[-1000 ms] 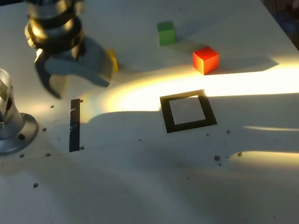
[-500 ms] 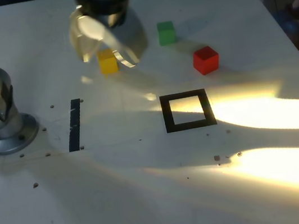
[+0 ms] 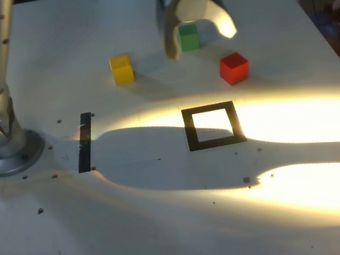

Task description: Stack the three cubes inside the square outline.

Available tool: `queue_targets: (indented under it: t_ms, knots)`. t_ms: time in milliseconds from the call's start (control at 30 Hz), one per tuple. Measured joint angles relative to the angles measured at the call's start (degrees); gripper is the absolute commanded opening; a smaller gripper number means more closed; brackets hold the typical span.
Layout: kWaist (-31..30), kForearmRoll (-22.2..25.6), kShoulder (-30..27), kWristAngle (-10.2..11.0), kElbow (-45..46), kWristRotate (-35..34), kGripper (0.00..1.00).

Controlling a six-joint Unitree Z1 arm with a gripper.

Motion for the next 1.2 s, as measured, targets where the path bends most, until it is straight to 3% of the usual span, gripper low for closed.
queue_targets:
  t_ms: [433, 767, 1200]
  knots:
    - [5.5, -0.2, 9.6, -0.8, -21.5, -4.9, 0.94]
    - [6.2, 0.0, 12.3, 0.9, -17.6, -7.1, 0.92]
    - [2.1, 1.0, 14.2, -3.2, -15.4, -9.8, 0.91]
